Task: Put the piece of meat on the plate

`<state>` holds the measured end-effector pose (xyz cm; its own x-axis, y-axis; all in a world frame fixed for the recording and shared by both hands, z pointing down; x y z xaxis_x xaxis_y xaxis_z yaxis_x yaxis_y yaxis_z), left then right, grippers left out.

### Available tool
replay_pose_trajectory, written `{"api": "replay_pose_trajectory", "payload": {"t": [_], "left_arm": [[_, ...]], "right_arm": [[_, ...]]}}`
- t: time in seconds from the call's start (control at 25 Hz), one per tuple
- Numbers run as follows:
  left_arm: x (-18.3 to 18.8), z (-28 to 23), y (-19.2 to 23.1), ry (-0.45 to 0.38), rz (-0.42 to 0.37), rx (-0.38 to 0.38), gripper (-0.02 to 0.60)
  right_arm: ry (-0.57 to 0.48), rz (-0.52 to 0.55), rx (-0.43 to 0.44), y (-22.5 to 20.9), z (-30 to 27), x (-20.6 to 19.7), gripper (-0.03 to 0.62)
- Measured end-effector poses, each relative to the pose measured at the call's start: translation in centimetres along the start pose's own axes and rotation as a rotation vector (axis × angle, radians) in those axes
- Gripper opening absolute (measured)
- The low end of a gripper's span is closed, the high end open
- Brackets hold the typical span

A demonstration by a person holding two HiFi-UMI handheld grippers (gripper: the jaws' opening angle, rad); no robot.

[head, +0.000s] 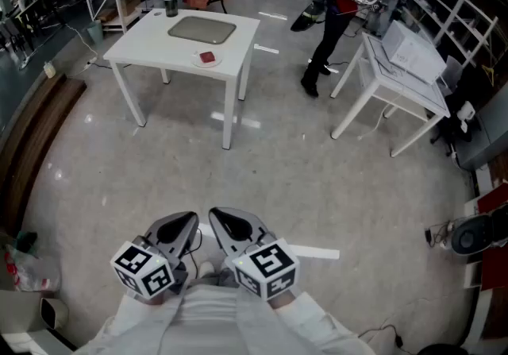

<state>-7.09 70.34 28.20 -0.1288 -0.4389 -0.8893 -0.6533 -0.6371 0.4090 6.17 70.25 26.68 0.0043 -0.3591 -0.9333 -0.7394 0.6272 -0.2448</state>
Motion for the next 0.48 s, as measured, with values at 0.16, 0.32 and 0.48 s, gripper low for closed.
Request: {"api": "replay_pose_trajectory", "payload": {"t": [0.16, 0.32, 0.48], "left_arm": [[-0.38, 0.02, 0.44, 0.018, 0.01, -0.011, 0.01], [-0.16, -0.08, 0.43, 0.02, 0.017, -0.017, 0.009], [-0.37, -0.19, 0.72, 0.019, 0.027, -0.014, 0.009]], "right_arm": [[-0.002, 0.001, -0.001, -0.03, -0.31, 0.15, 0.014], [-0.004, -0.002, 0.02, 0.01, -0.35, 0.24, 0.014], [0.011, 0.004, 0.018, -0.17, -0.46, -0.06, 0.014]]}}
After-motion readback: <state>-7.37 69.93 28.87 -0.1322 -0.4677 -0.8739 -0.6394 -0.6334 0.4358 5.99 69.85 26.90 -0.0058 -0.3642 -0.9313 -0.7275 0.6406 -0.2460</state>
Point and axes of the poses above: the fingertips, and each gripper's own axes: z backward along the fingers, y to its left, x out of its top, the point moved 7 cm from there along z, backward along the fingers, and after that the axes turned 1 degree about y, right-handed, at the moved point
